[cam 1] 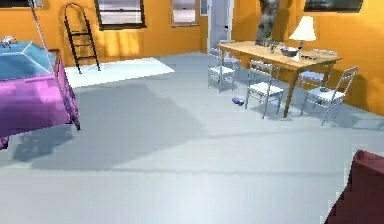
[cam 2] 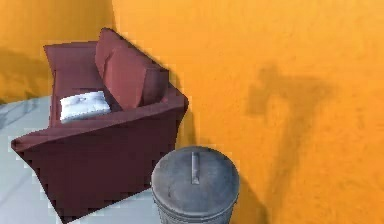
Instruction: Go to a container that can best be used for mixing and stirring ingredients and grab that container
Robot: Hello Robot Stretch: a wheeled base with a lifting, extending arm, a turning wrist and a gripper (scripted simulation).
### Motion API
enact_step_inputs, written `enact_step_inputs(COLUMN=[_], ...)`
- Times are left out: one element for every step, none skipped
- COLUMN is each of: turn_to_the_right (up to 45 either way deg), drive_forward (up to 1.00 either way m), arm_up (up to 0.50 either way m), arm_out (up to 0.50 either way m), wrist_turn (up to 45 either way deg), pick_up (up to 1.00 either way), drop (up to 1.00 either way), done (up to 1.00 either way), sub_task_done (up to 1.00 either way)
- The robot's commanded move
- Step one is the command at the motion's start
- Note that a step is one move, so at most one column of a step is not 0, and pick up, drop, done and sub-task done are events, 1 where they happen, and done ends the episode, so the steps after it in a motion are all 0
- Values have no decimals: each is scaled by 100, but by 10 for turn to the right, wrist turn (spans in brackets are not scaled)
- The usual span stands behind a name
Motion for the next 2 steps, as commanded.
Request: enact_step_inputs(turn_to_the_right=[90,0], drive_forward=[0,55], arm_up=[0,0], arm_out=[0,0], wrist_turn=[0,0], pick_up=[0,0], drop=[0,0], done=[0,0], sub_task_done=[0,0])
